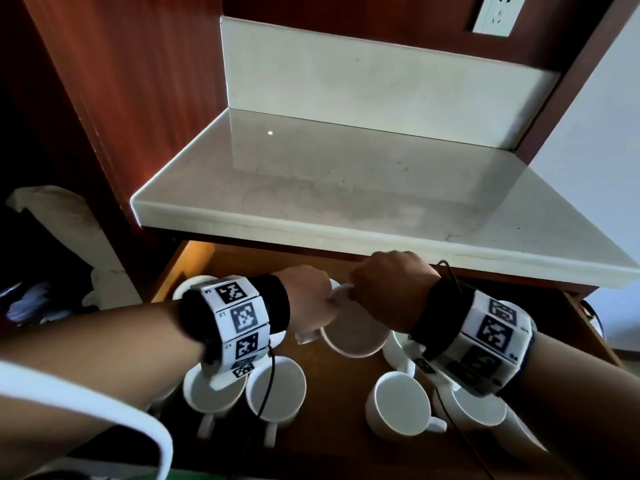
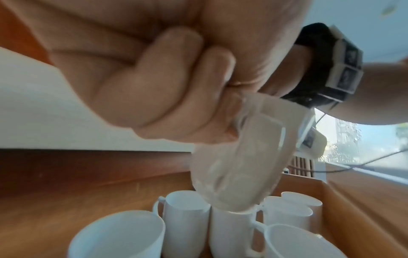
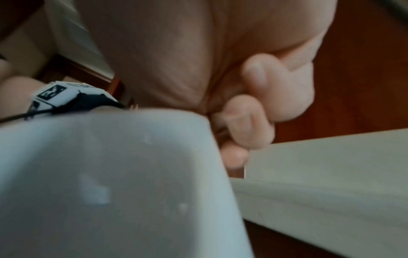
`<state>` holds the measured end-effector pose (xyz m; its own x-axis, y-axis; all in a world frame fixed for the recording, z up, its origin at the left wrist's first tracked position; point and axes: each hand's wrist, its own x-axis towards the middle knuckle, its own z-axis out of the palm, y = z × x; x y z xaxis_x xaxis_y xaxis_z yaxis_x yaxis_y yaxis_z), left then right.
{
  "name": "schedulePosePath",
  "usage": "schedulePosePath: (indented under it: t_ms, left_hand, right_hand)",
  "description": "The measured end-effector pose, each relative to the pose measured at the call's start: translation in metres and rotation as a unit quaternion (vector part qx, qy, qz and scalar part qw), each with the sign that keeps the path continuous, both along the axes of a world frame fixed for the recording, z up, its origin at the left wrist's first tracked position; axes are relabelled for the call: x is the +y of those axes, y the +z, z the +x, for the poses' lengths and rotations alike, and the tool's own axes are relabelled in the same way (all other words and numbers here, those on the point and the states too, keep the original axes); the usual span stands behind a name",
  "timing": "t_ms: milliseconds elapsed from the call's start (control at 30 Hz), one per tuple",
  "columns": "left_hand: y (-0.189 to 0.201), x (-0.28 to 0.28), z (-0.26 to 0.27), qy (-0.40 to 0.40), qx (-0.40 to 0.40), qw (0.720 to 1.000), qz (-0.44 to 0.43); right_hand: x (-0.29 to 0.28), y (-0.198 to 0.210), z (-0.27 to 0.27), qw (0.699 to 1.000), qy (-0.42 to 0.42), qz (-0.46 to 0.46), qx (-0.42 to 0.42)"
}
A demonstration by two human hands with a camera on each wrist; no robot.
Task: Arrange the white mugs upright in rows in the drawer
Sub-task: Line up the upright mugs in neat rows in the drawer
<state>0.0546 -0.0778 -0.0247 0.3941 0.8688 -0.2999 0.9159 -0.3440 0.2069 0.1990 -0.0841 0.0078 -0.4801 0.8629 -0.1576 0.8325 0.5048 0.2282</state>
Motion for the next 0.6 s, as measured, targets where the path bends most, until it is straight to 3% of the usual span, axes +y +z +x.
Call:
schedulePosePath:
  t_ms: [100, 200, 267, 367, 600]
  left_hand:
    - [-0.006, 0.0, 0.005, 0.119, -0.093, 0.987, -0.057]
    - [-0.006, -0.007, 0.004, 0.172, -0.179, 0.958, -0.145]
    - [0.0, -0.009, 0.002, 0.151, -0.147, 0.965, -0.154]
    - [0.009, -0.003, -0.006, 0.126, -0.074, 0.986, -0.076]
    - [-0.005, 0.0, -0.032, 0.108, -0.04, 0.992, -0.047]
  right_hand:
    - [0.001, -0.001, 0.012, 0.991, -0.106, -0.033, 0.081]
    - [0.008, -0.017, 0.023, 0.984, -0.119, -0.087, 0.097]
    - [0.013, -0.029, 0.024, 0.99, -0.082, -0.102, 0.057]
    - [0.017, -0.051, 0.019, 0.991, -0.042, -0.128, 0.003]
    - [0.019, -0.096, -0.003, 0.981, -0.003, -0.175, -0.08]
